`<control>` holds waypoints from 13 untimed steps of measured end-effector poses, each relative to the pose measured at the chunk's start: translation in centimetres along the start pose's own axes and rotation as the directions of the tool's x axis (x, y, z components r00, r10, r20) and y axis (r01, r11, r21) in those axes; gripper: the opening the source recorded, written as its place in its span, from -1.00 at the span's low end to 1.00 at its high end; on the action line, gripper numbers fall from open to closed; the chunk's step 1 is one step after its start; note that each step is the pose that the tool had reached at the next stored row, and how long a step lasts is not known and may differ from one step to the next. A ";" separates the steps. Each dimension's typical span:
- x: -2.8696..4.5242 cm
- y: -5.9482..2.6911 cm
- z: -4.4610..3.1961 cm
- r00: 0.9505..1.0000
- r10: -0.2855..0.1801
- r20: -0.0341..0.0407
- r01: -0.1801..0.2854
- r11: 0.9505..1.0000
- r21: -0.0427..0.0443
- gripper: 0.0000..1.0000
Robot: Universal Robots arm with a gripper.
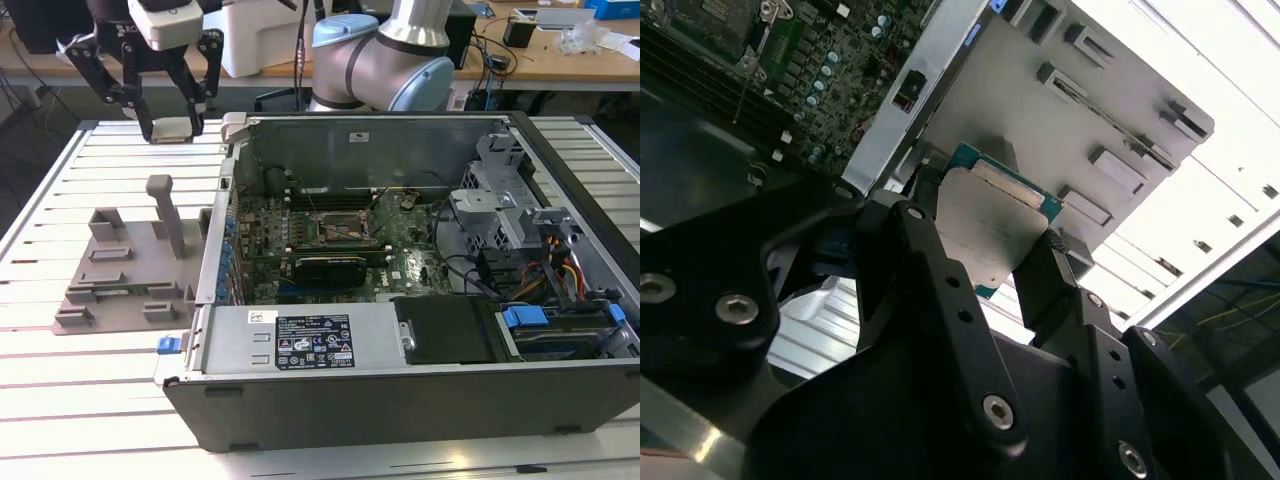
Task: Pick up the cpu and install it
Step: 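Pick up the cpu and move it towards the insertion slot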
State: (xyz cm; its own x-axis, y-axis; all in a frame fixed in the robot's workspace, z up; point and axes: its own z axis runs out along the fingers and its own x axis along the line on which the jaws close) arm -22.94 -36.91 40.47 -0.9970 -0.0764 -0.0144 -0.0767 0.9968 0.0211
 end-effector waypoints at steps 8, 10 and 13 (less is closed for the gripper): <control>-1.49 0.02 0.31 1.000 0.000 0.000 0.000 1.000 0.000 0.09; -2.19 -0.01 0.36 1.000 0.000 0.000 0.000 1.000 0.000 0.09; -3.82 -0.11 0.45 1.000 0.000 0.000 0.000 1.000 0.000 0.09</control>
State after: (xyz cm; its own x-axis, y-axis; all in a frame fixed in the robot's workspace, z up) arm -19.12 -36.72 40.07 -0.9970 -0.0764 -0.0143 -0.0767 0.9968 0.0212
